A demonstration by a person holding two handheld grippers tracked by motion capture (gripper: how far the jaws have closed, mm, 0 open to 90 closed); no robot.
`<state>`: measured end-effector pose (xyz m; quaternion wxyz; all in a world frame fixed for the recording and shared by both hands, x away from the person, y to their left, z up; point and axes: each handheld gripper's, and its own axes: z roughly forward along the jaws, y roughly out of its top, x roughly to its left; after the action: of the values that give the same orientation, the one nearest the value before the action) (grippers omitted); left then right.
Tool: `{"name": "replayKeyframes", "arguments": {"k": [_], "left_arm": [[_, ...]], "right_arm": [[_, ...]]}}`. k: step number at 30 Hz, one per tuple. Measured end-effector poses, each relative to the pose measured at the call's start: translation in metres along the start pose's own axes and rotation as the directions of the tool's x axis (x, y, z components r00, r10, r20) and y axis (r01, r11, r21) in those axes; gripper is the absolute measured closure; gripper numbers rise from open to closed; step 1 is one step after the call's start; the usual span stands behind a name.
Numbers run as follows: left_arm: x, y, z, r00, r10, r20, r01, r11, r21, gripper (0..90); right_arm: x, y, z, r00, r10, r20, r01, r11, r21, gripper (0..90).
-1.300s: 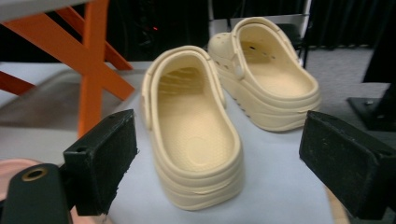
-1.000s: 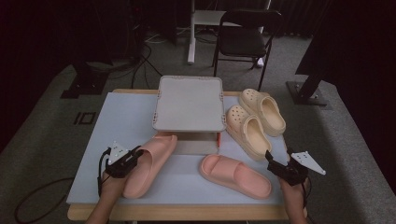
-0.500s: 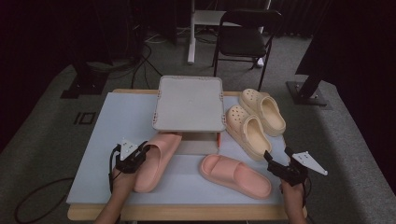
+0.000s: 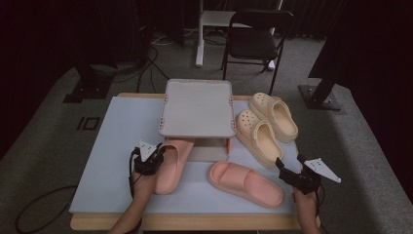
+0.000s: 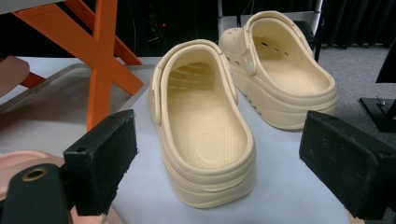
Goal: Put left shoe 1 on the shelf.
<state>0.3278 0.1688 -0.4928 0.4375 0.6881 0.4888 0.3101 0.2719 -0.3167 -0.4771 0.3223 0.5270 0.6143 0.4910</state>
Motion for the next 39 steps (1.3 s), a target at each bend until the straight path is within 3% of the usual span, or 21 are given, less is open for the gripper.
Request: {"name": "replayKeyframes", "arguments": {"k": [7,18,21,31,39], "left_arm": [[-0.012,0.004,0.017,0.9969,-0.036,-0.071,0.037,0.9992,0.014,80.8],[-0.023,0.001,0.03,0.9903,-0.066,-0.122,0.069,0.9974,0.02,75.6],[-0.026,0.001,0.031,0.992,-0.061,-0.111,0.064,0.9978,0.019,71.0],[-0.022,0.004,0.022,0.9949,-0.101,-0.011,0.101,0.9949,0.009,61.0],[-0.018,0.008,-0.001,0.9943,-0.096,0.046,0.096,0.9954,-0.003,58.6]], "right_arm": [[-0.002,-0.001,0.0,1.0,0.002,-0.006,-0.002,1.0,0.004,10.7],[-0.004,-0.002,0.0,0.9998,0.006,-0.018,-0.006,1.0,0.006,10.7],[-0.004,-0.002,0.0,0.9998,0.007,-0.021,-0.006,1.0,0.006,10.7],[-0.003,-0.003,0.001,0.9996,0.007,-0.027,-0.007,1.0,0.011,10.7],[-0.003,-0.002,0.0,0.9995,0.006,-0.031,-0.006,1.0,0.007,10.7]]}}
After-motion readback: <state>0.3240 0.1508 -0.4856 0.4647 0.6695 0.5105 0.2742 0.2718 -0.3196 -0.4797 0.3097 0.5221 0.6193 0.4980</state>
